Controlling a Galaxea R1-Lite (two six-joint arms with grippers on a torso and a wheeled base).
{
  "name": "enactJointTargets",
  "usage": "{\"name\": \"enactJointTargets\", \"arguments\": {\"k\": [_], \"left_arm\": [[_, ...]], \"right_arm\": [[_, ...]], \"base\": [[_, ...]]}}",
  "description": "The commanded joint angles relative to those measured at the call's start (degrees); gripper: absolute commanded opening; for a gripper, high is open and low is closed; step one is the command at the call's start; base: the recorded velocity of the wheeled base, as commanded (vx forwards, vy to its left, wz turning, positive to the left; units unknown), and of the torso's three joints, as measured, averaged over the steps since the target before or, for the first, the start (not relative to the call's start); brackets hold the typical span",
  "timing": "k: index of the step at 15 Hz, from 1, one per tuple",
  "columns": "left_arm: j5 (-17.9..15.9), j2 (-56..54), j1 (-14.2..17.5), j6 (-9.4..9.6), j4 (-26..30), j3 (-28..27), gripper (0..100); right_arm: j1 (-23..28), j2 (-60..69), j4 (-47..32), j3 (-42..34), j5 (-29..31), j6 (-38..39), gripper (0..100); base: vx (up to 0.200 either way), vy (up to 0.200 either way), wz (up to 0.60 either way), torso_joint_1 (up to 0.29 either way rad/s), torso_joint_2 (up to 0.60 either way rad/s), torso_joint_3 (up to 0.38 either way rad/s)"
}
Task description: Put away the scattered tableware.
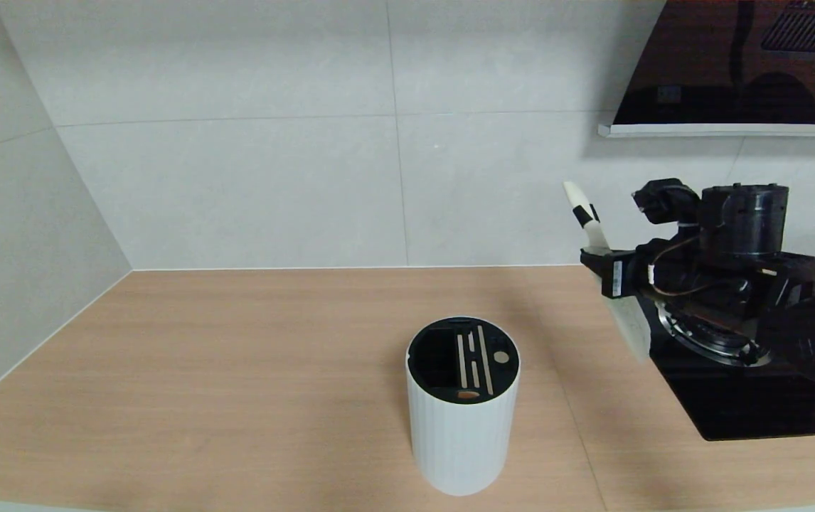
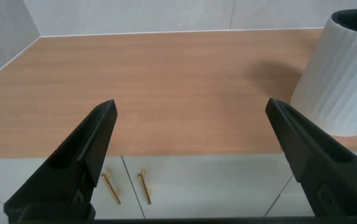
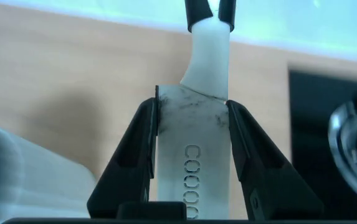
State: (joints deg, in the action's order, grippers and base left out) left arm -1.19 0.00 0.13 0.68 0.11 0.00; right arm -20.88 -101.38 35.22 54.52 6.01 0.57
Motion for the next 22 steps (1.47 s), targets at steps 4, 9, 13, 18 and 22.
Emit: {"name": "enactJointTargets", "arguments": {"k": [4,9,13,18,22], "left_arm": [[-0.56,0.00,0.04,0.02,-0.20,-0.35,100],[-15.68,13.71,-2.42,-1.56,6.92,-17.14,100],[-24.73,34.89,-4.88,-2.97,6.75,-33.75,100],[-28.95,62.49,-8.75,-3.14,-9.16,-43.07,100],[-27.90,75.50,-15.08,-5.08,-24.46,-42.10,100]], "right_arm": [[-5.92,2.24,-2.70,5.07,-0.12,0.04,0],[-9.44,4.17,-2.61,3.84,0.32,0.04,0],[-11.11,6.19,-2.70,3.05,0.32,0.13,0],[-13.31,7.60,-3.23,2.26,0.85,0.13,0],[-16.21,8.13,-3.14,1.29,3.39,0.13,0]], "base": [[0.000,0.000,0.00,0.000,0.00,0.000],[0.000,0.000,0.00,0.000,0.00,0.000],[0.000,0.000,0.00,0.000,0.00,0.000],[0.000,0.000,0.00,0.000,0.00,0.000],[0.000,0.000,0.00,0.000,0.00,0.000]]}}
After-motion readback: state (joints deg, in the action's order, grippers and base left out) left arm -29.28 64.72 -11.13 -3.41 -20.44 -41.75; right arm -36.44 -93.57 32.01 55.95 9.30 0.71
